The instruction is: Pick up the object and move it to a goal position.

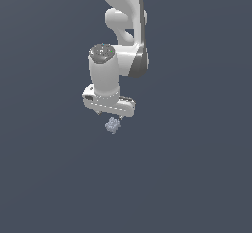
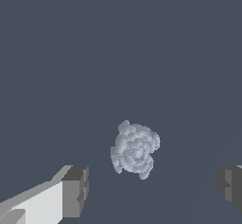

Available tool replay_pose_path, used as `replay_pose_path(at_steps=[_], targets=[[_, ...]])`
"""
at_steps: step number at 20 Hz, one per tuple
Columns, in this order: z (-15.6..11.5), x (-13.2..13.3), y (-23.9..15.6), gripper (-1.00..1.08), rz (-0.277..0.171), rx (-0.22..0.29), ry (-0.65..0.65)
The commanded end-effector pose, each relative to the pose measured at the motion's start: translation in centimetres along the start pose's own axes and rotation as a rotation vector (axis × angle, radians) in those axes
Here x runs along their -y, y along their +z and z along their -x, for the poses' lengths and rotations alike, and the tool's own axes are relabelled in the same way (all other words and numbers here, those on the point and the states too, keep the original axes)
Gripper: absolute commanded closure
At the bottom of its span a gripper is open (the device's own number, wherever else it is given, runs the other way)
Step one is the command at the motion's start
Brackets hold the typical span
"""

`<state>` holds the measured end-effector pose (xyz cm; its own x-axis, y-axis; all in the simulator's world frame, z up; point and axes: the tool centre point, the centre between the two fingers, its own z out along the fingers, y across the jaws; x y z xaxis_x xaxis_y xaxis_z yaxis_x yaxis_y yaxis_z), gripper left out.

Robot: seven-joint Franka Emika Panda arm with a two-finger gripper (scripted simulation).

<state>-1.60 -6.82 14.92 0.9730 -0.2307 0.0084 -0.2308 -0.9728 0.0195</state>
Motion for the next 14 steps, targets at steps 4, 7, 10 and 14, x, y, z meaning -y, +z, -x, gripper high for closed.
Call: replay_pose_path(at_steps=[4, 7, 10, 14], targets=[[0.8, 0.0, 2.6, -0.92, -0.011, 0.005, 0.142], [1.1, 0.0, 3.8, -0.92, -0.014, 0.008, 0.209], [1.5, -0.1, 4.7, -0.92, -0.016, 0.010, 0.263], [1.8, -0.1, 5.6, -0.92, -0.018, 0.011, 0.310]])
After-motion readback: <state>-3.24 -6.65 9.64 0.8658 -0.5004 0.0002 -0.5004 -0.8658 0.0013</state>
